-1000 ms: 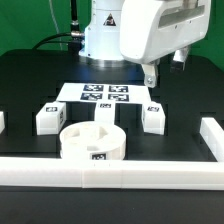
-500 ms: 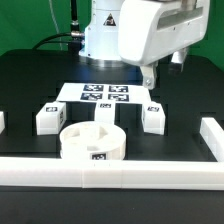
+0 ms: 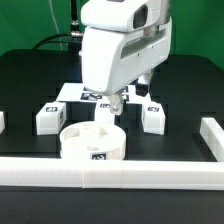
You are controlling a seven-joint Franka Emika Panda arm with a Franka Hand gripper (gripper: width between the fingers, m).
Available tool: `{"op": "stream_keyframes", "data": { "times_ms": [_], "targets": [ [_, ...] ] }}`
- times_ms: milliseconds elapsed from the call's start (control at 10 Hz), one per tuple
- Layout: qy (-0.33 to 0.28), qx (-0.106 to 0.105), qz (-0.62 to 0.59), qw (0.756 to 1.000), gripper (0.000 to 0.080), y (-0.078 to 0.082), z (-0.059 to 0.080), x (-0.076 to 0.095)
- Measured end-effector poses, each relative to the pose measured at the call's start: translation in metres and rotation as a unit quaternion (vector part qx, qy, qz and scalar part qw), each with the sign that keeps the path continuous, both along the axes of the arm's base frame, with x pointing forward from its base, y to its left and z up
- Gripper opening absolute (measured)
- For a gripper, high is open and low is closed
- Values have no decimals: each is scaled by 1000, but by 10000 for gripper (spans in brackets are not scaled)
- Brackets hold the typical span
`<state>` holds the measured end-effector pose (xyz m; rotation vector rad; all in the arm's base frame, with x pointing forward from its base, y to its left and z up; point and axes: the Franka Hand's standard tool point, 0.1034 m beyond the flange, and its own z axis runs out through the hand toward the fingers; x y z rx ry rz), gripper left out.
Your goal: Assemble stool
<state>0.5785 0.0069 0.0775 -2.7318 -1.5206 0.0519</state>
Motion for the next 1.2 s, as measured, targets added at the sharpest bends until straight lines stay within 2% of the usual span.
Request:
{"op": "stream_keyframes", "data": {
  "times_ms": [200, 400, 700, 1200],
  "targets": [
    [1, 1, 8, 1000, 649, -4, -3, -1],
    [5, 1, 11, 1000, 649, -28, -21, 0],
    [7, 1, 11, 1000, 649, -34, -33, -1],
    [19, 3, 10, 1000, 649, -34, -56, -11]
  ]
}}
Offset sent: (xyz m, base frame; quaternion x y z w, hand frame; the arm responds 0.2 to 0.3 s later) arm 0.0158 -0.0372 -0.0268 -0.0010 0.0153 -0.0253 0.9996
